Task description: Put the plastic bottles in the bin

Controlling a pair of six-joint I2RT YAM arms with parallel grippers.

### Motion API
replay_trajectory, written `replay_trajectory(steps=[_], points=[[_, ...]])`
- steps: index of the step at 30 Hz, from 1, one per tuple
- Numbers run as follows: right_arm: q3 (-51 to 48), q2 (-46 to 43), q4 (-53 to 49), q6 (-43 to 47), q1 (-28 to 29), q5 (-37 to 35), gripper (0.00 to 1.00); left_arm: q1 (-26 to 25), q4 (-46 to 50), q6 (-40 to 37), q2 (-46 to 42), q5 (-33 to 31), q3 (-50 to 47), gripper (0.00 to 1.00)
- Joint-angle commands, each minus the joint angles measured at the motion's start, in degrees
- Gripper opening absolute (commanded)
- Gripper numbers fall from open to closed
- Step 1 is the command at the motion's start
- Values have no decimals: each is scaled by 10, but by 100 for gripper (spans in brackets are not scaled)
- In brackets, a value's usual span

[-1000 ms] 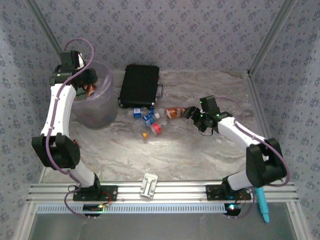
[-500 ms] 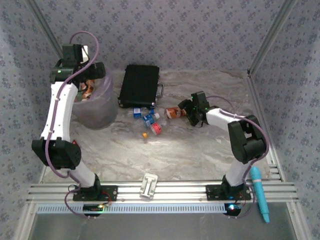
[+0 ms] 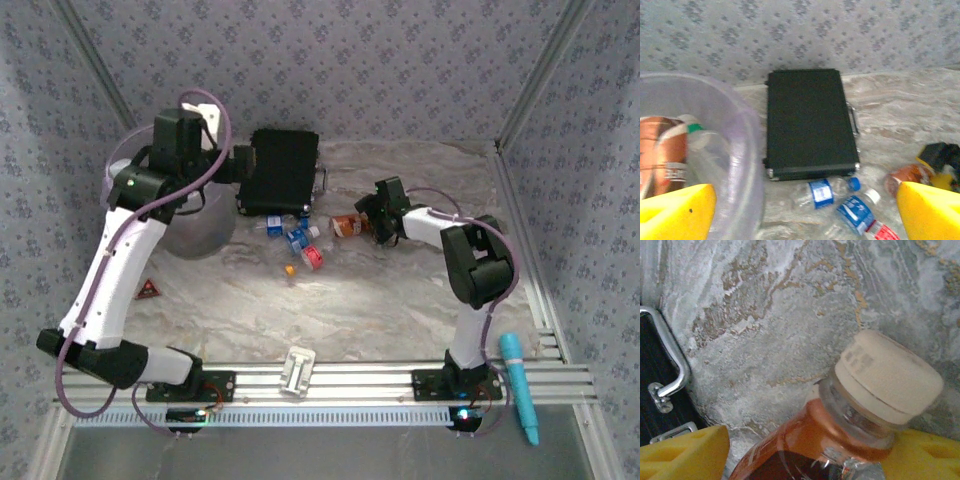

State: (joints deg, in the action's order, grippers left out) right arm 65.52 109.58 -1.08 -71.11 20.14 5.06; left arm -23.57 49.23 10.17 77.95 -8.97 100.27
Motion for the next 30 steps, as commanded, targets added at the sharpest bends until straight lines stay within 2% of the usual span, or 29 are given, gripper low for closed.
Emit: replay_trajectory(steps=[1, 7, 12, 19, 22, 25, 30], points=[[17, 25, 14, 2, -3, -21, 74, -24, -25, 30, 0, 7, -28, 93], [21, 16, 5, 21, -13, -14, 59, -51, -71, 74, 9, 54, -71, 93], [10, -9, 6, 35, -24, -13, 47, -71, -92, 88, 28, 64, -71, 93], [8, -59, -21, 74, -40, 0, 41, -100, -128, 116, 60, 107, -70, 94], [12, -95, -41, 112, -43, 7, 40, -106, -159, 144, 81, 159, -77, 96], [20, -126, -61, 137, -49, 36, 39, -111, -176, 153, 103, 202, -71, 100], [41, -186, -92, 198, -56, 104, 37, -111, -162, 128, 135, 243, -40, 100]])
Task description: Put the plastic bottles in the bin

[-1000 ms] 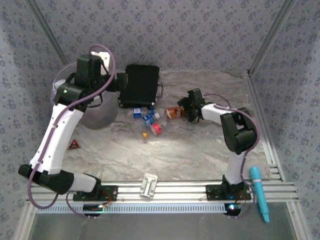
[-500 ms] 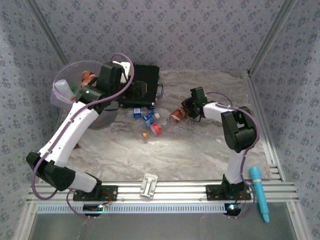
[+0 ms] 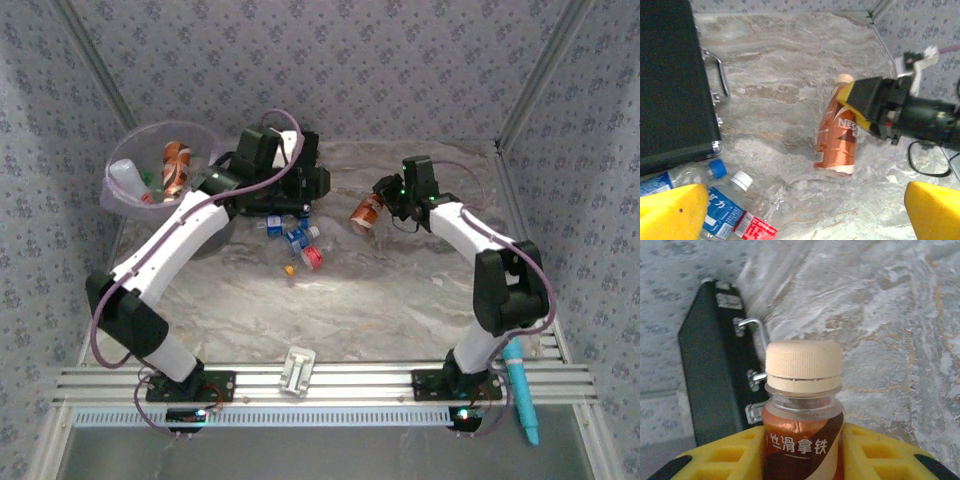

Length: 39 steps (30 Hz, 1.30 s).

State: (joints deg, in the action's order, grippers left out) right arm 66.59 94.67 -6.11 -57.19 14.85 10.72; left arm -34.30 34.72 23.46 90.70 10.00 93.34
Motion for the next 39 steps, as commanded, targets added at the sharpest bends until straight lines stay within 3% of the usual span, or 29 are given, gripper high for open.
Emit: replay_trajectory(steps=[1, 4, 9, 21, 35, 39], points=[[33, -48, -43, 71, -3, 60, 37, -3, -24, -1, 13, 73, 29, 100], [35, -70, -35, 89, -6, 120, 36, -5, -44, 20, 43, 146, 34, 100], [35, -85, 11, 78, -3, 198, 37, -10, -42, 45, 86, 191, 50, 100], [51, -87, 49, 56, 24, 234, 38, -28, -80, 77, 140, 230, 61, 99], [62, -81, 67, 47, 26, 231, 41, -29, -83, 84, 149, 230, 61, 67], [64, -83, 58, 52, 26, 224, 53, -24, -77, 91, 150, 225, 66, 63]])
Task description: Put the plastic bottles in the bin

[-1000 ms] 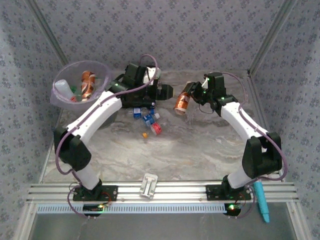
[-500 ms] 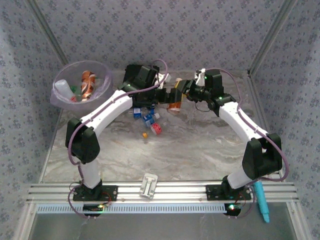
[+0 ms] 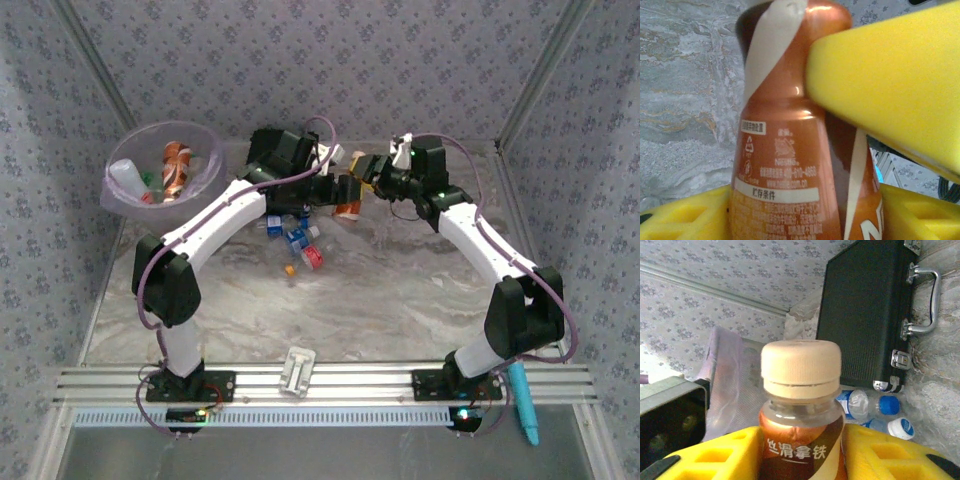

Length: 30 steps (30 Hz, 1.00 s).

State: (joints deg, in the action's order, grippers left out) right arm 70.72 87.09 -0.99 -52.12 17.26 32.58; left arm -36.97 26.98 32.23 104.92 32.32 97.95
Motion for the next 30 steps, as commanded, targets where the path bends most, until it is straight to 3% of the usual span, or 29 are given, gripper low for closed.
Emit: replay_trajectory(steps=[1, 6, 10, 18, 25, 30], points=[[26, -8, -1, 6, 1, 2, 58, 6, 3, 3, 8, 1, 21, 63], [48, -14, -48, 36, -20, 5, 84, 21, 20, -5, -5, -11, 33, 61], [68, -19, -88, 63, -59, 26, 91, 47, 45, -19, -26, -15, 52, 58], [35, -33, -125, 95, -95, 24, 92, 140, 231, -103, -102, -106, 170, 51], [14, -12, -116, 99, -94, 41, 92, 307, 307, -126, -202, -158, 167, 41], [14, -2, -125, 112, -91, 45, 91, 407, 380, -194, -202, -208, 190, 34]])
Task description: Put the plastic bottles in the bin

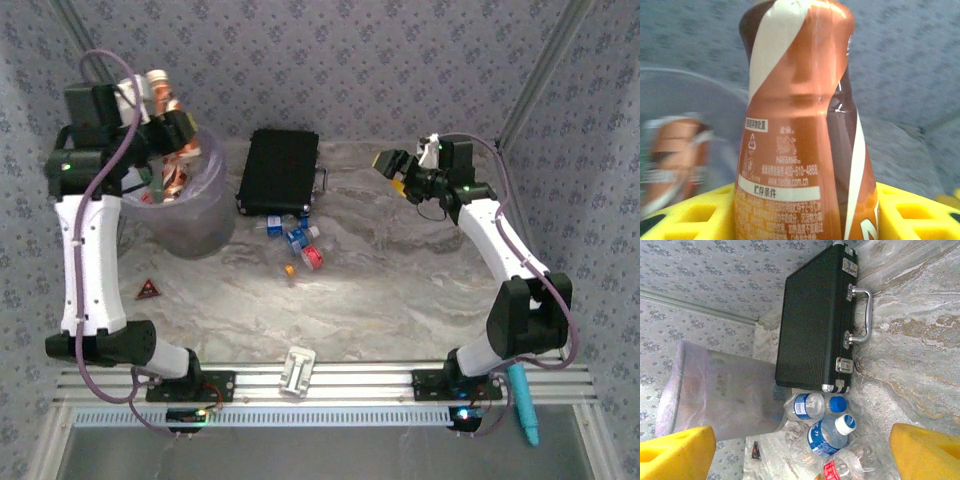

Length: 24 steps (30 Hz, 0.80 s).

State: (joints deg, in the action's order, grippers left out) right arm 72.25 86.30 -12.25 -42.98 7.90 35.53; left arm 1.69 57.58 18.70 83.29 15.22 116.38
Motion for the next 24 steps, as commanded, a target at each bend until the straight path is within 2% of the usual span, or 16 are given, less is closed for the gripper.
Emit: replay_trajectory(steps=[1, 3, 9, 14, 20, 24], points=[[-2, 9, -15, 24, 3, 15, 91, 25, 77, -79, 19, -49, 5, 34], [-2, 12, -20, 27, 3, 17, 91, 26, 82, -110, 32, -70, 8, 34], [-4, 9, -39, 40, 5, 14, 91, 27, 62, -129, 88, -61, 20, 33], [2, 6, -69, 64, 3, -1, 91, 27, 84, -156, 138, -54, 44, 34], [-3, 17, -63, 60, 0, 2, 91, 19, 93, -187, 144, -31, 27, 52], [-4, 27, -54, 52, 1, 9, 91, 17, 94, -193, 140, -42, 18, 72]])
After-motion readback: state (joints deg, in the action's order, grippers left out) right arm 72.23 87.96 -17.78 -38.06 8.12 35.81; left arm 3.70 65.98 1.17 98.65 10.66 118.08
